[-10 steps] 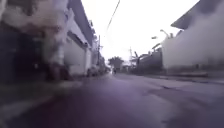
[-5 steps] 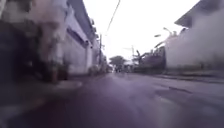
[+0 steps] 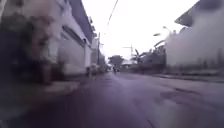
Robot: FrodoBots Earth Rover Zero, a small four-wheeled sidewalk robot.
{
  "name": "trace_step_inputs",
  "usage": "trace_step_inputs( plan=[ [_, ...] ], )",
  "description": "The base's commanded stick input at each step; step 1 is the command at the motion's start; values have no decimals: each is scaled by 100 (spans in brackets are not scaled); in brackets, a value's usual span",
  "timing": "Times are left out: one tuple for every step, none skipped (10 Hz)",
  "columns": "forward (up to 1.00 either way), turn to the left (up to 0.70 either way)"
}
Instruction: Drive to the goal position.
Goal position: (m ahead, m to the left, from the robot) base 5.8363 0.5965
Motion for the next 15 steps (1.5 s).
trace_step_inputs(
  plan=[
    [70,0],
    [70,0],
    [70,0],
    [70,0],
    [70,-14],
    [70,-33],
    [70,-35],
    [70,-35],
    [70,-35],
    [70,-35],
    [70,-20],
    [70,0],
    [70,0],
    [70,0],
    [70,0]
  ],
)
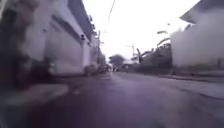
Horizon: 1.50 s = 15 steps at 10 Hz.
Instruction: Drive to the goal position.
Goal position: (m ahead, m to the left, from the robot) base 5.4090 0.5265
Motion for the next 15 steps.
trace_step_inputs(
  plan=[
    [70,0],
    [70,0],
    [70,0],
    [70,0],
    [70,-15],
    [70,-35],
    [70,-35],
    [70,-35],
    [70,-35],
    [70,-35],
    [70,-23],
    [70,0],
    [70,0],
    [70,0],
    [70,0]
  ],
)
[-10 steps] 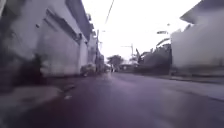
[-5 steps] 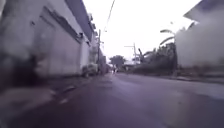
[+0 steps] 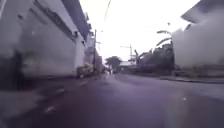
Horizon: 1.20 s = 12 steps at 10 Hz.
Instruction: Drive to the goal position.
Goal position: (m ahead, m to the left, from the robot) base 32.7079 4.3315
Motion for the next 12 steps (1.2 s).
trace_step_inputs(
  plan=[
    [70,0],
    [70,0],
    [70,0],
    [70,0],
    [70,0],
    [70,0],
    [70,0],
    [70,0],
    [70,0],
    [70,0],
    [70,0],
    [70,0]
  ],
)
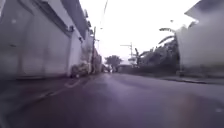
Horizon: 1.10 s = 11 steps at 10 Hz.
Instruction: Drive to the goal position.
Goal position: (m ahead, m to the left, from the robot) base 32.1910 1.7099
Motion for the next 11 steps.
trace_step_inputs(
  plan=[
    [70,0],
    [70,0],
    [70,0],
    [70,0],
    [70,0],
    [70,0],
    [70,0],
    [70,0],
    [70,-26],
    [70,-34],
    [70,-35]
  ],
)
